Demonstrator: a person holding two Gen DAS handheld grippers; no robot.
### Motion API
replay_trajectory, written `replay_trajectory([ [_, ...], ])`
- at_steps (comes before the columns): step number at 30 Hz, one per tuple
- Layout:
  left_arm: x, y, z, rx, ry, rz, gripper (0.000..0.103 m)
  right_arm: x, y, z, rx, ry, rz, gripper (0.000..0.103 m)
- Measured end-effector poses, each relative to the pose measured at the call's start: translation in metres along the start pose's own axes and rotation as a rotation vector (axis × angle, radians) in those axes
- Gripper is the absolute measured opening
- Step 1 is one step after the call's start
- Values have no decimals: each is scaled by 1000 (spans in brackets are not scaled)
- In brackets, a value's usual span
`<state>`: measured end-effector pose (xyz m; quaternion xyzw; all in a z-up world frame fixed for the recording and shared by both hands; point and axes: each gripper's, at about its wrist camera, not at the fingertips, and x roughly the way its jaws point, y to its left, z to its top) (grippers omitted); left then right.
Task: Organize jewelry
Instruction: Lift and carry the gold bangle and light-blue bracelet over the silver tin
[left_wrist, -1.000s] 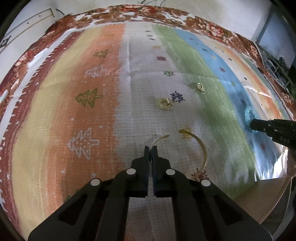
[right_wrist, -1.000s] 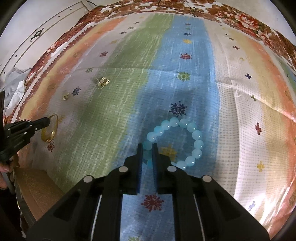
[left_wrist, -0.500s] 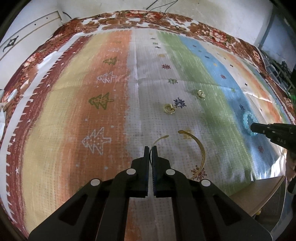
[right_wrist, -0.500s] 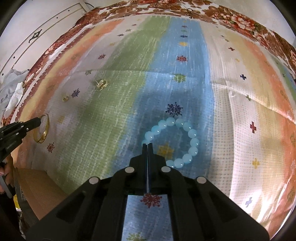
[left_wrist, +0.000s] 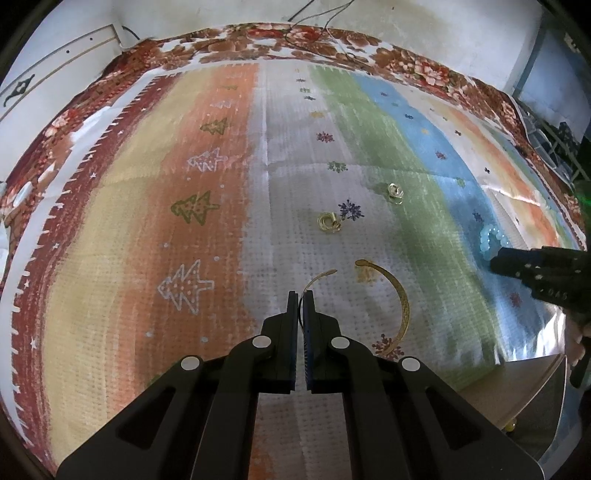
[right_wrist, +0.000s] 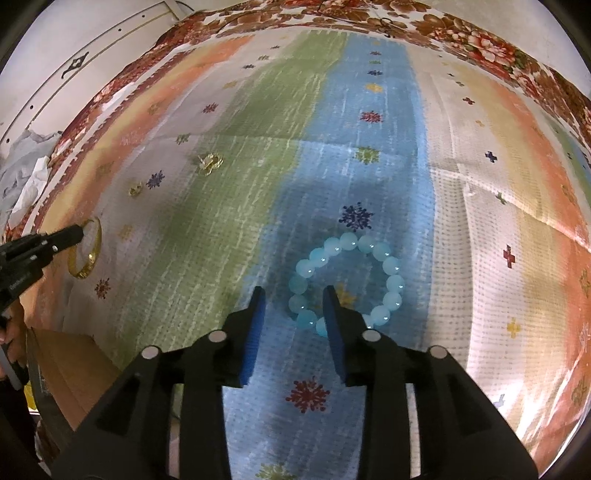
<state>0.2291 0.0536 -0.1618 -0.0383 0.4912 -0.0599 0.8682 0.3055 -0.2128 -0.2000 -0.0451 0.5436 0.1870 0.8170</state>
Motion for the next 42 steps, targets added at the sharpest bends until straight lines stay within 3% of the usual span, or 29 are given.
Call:
replay_trajectory([
  [6,-3,-2,0,3,-2,-7,2,10,2,-1,-18,18,-9,41],
  [9,-1,-3,-1,-2,2,-11,2,12,3,-2,-32,14,-53,24],
  [10,0,-3,-2,-3,3,-11,2,12,1,-3,-28,11,-57,14],
  [11,1,-3,-2,-4,5,-11,2,12,0,-3,-19,13,-47,13],
  [26,-7,-4,-1,3,-7,-11,2,-19,9,-1,-38,-57,-45,13],
  [42,-65,-31,-1,19,-94,-29,2,-85,33,-13,-63,-152,-24,13],
])
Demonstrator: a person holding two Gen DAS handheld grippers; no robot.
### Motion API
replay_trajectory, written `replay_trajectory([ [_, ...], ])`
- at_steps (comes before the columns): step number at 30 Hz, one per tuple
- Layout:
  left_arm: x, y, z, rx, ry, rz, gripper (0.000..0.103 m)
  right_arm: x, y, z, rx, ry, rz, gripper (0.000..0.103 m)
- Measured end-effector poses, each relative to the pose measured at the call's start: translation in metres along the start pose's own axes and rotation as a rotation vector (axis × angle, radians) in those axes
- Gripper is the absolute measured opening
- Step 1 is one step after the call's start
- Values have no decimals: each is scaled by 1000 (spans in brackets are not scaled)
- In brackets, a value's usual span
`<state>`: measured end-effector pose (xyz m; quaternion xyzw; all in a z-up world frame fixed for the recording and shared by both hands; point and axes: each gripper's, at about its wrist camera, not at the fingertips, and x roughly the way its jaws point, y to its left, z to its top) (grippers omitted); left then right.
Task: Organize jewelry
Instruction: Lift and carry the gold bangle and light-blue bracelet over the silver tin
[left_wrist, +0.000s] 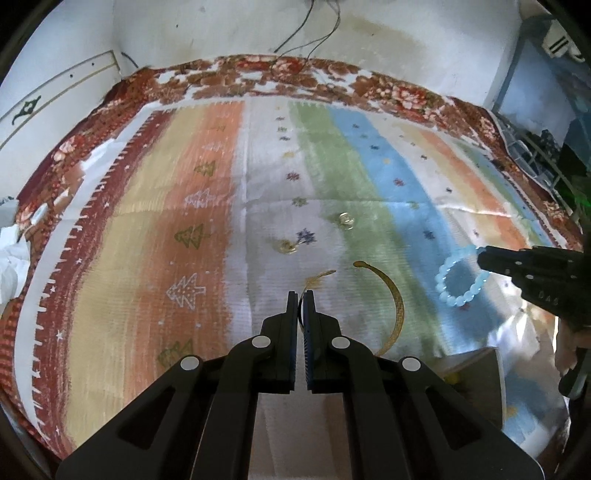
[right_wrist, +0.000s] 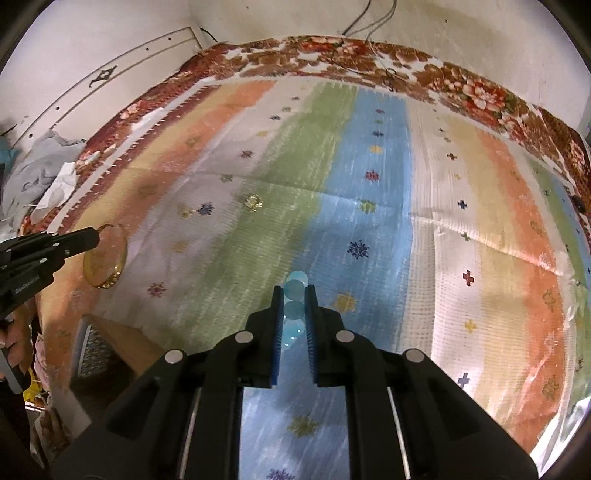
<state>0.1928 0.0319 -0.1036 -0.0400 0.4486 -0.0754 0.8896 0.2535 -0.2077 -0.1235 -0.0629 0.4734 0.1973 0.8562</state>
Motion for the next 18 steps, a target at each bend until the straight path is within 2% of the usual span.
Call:
replay_trajectory([
  [18,-66,-34,-18,38,-78,-19,3,-76,39,-11,-52,-89,27,13],
])
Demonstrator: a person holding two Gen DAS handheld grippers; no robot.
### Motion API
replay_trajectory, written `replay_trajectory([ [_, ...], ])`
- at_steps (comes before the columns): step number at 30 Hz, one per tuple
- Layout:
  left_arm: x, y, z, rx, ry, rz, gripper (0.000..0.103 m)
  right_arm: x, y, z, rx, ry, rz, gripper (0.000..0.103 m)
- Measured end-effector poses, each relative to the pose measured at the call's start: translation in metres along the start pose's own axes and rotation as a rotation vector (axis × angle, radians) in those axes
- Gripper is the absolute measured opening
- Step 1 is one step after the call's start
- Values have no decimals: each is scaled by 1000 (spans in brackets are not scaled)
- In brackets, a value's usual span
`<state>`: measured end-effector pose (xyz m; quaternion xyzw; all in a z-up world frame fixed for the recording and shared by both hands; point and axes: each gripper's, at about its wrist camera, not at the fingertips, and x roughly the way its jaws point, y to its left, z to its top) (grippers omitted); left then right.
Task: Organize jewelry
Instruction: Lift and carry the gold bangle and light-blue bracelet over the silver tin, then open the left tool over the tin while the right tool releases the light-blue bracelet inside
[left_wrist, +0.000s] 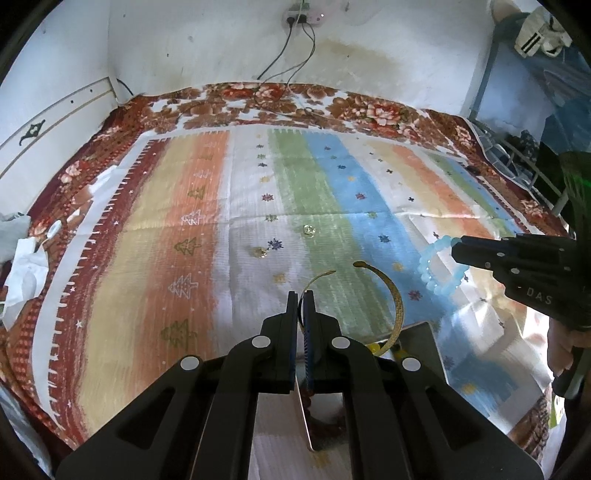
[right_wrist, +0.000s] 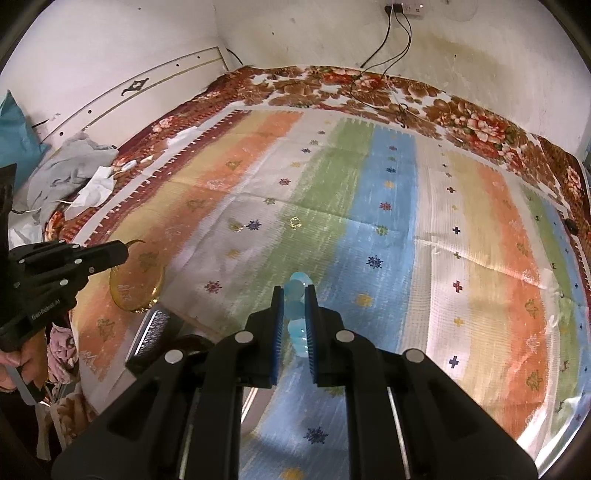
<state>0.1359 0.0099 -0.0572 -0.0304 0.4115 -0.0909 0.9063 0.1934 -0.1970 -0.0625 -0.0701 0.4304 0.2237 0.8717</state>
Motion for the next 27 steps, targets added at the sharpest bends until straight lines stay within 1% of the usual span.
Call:
replay_trajectory([
  [8,-12,-7,-8,8,-8,-13,3,-21,16,-6,-2,-17,56,13],
  [15,-18,-13,-18,13,-5,-22,3,-33,32,-12,-18,-19,87,13],
  [24,-13,-18,-35,10,19,-26,3,-35,57,-26,-64,4,113,13],
  [27,-10,-19,-37,7,29,-29,3,-33,58,-28,-67,13,113,13],
])
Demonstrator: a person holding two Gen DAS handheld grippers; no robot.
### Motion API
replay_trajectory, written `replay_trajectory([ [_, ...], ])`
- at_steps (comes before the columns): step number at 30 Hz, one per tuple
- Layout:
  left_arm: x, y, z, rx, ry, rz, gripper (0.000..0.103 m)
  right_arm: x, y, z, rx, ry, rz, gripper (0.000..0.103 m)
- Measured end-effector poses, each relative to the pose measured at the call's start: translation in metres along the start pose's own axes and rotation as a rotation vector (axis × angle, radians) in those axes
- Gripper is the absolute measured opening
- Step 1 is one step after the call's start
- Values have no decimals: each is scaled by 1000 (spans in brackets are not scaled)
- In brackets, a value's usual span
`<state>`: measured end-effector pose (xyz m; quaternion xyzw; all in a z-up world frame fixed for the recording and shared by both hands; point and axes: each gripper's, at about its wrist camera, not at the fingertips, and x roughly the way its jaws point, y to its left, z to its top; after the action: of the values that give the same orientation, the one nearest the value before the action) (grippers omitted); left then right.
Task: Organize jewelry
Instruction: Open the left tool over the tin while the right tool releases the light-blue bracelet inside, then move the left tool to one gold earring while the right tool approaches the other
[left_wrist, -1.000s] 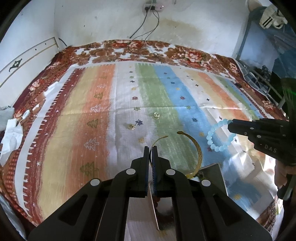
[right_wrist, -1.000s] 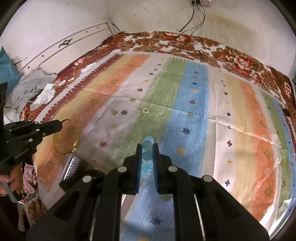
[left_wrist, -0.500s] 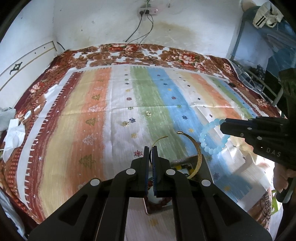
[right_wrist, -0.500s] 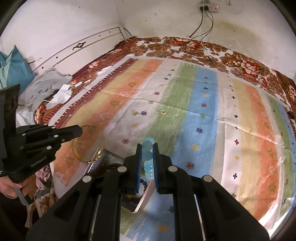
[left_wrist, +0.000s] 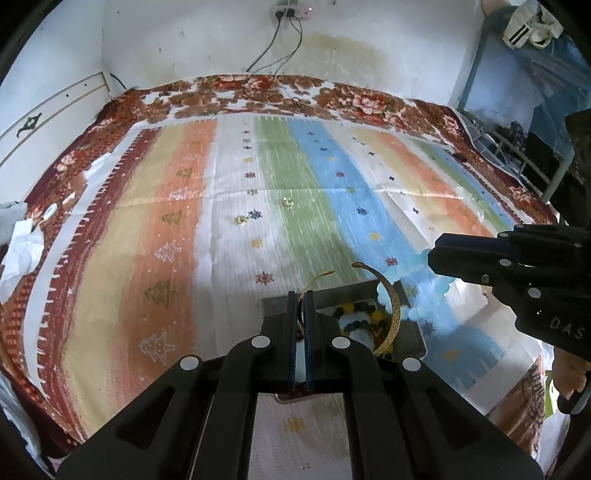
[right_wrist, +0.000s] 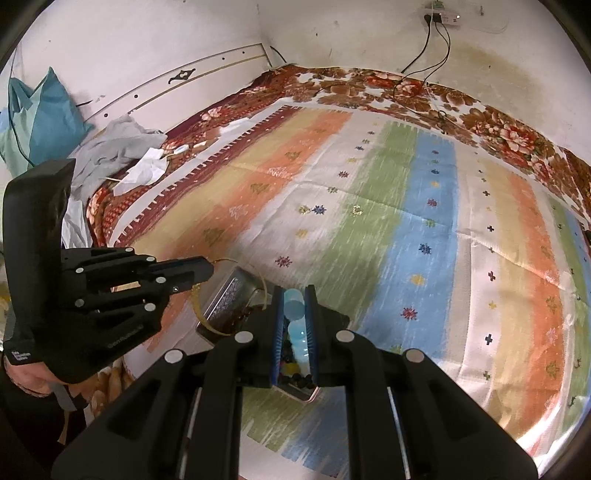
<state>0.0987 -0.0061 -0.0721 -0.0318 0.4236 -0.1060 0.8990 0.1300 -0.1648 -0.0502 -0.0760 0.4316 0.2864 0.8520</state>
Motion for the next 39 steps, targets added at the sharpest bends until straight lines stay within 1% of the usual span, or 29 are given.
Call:
replay_trajectory([
  [7,4,-5,-1,10,7,-8,3,2,-1,-3,0,14,2,13],
  [11,5,-6,-1,15,12,-9,4,2,-4,-2,13,23,17,13],
  [12,6,-8,-1,29,18,-16,8,3,-4,-2,12,23,20,13],
  [13,7,-9,-2,37,19,-10,18,3,-4,-2,13,23,21,13],
  [14,7,-9,-2,38,15,0,22,3,-4,-1,15,23,22,13],
  [15,7,-8,-3,34,15,0,23,3,-5,-1,19,21,25,13],
  [28,5,1,-1,20,15,11,23,5,-10,0,28,25,21,14],
  [31,7,6,0,16,17,12,23,9,-12,-1,36,29,14,23],
  [39,19,22,12,6,29,25,23,24,-22,9,43,44,8,24],
])
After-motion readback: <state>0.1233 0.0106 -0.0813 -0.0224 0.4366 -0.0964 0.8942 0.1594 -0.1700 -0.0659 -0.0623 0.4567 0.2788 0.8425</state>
